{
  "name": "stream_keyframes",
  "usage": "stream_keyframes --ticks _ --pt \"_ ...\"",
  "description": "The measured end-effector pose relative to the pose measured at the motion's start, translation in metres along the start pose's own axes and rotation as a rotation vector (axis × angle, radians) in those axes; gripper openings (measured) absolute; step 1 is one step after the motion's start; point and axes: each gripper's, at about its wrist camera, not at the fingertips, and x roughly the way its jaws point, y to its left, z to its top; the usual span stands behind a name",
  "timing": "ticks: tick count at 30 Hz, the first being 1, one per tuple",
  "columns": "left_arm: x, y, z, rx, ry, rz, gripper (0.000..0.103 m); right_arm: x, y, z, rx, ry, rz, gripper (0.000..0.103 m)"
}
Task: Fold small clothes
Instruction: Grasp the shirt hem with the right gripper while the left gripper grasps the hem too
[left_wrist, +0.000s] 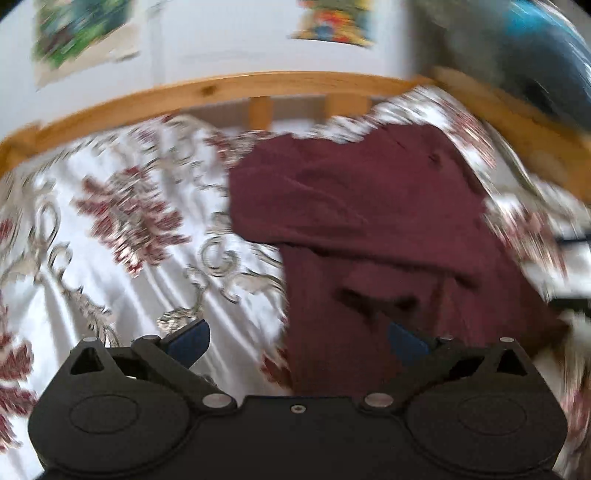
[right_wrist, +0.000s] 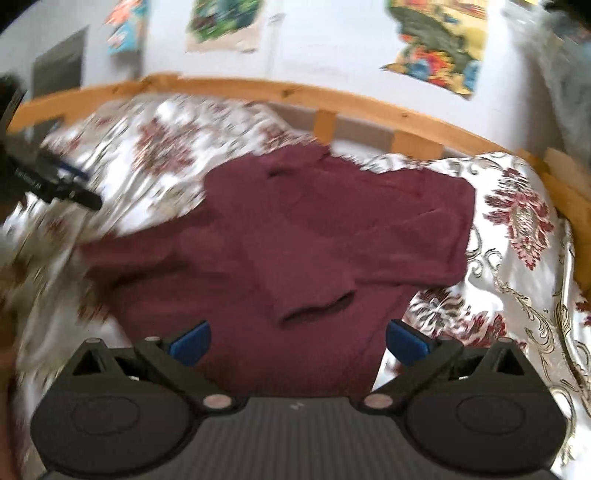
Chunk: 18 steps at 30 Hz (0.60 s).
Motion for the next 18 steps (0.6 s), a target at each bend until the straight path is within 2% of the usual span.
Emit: stream_keyframes --ticks 4,8,13,17,18 --pt "-0.003 -0.029 -0.020 0.223 0.043 -0.049 0.102 -0.010 0.033 -0.012 -0.159 0.059 -0.016 0.103" --pt "0.007 -0.051 -0.040 0.397 0.089 -0.027 0.102 -0.005 0.065 -0.024 -0.332 0.119 -0.069 0.102" --pt "0.026 -0.055 -0.052 0.500 0.130 0.039 0.101 0.010 0.086 -0.044 -0.537 0.180 -0.222 0.101" --pt "0.038 -0.053 -0.050 0.532 0.145 0.075 0.100 0.017 0.092 -0.052 -0.619 0.169 -0.285 0.100" --pt "0.039 -0.054 -0.051 0.551 0.145 0.077 0.100 0.018 0.093 -0.053 -0.633 0.168 -0.288 0.096"
